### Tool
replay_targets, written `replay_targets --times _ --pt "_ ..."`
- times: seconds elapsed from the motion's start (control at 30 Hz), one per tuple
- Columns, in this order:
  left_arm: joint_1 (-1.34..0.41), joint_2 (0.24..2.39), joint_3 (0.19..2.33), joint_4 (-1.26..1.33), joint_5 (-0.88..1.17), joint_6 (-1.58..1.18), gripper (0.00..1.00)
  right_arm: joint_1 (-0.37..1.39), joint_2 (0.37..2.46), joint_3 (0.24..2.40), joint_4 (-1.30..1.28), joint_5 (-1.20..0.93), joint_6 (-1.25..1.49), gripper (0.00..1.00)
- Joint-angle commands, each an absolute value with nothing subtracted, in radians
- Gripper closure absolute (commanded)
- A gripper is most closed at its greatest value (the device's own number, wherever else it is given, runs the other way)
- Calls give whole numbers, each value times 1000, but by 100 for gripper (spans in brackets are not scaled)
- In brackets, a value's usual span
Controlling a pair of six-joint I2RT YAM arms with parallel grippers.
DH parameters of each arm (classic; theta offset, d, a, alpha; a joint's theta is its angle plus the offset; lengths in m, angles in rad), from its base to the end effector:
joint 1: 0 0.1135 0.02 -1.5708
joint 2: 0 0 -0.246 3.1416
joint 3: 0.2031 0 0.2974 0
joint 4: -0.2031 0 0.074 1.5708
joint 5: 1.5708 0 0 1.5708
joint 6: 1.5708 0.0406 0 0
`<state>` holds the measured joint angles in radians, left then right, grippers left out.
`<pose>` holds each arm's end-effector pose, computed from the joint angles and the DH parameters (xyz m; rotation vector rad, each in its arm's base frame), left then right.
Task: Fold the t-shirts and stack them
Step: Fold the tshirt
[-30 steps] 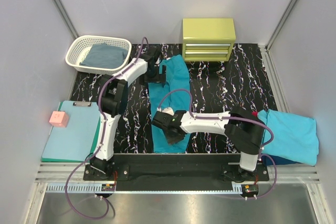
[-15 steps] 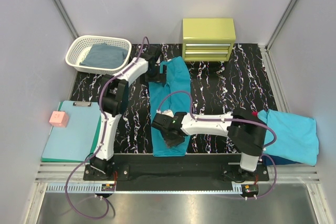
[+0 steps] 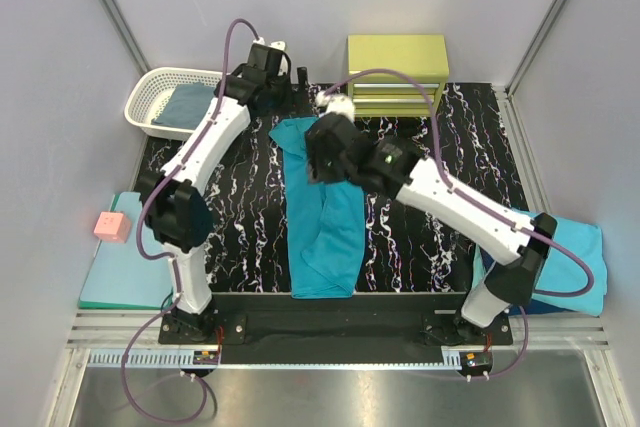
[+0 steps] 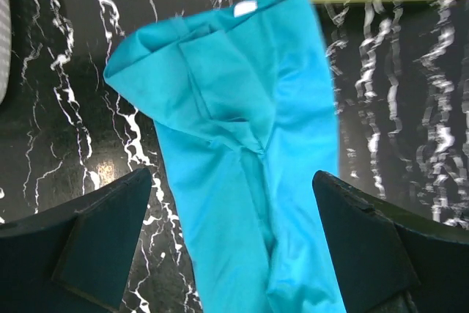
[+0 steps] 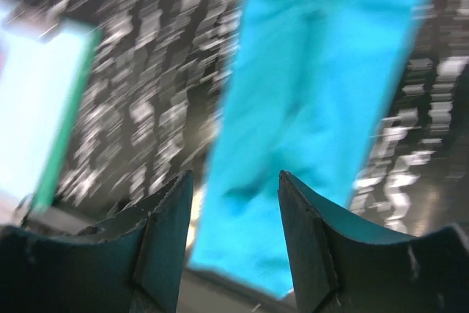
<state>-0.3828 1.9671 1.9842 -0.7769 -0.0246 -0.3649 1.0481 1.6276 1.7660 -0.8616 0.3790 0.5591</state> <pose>0.4533 -0.1814 0.3265 0.0087 2.3559 -0.3424 0.2117 0.3373 0.3848 -0.3574 2.2407 0.4332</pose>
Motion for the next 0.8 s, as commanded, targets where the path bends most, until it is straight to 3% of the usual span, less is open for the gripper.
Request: replay_targets --times 0.0,0.27,0.53,0.77 --pt "-379 1980 1825 -761 -6 -385 1 850 1707 1744 -914 365 451 43" --pt "-393 1905 1490 -601 46 -396 1 723 1979 1795 -833 325 380 46" --pt "-403 1931 1479 -595 49 -379 1 683 2192 1934 -831 250 374 49" --pt "-416 1999 1525 -597 78 -391 1 663 2246 1898 -818 229 400 50"
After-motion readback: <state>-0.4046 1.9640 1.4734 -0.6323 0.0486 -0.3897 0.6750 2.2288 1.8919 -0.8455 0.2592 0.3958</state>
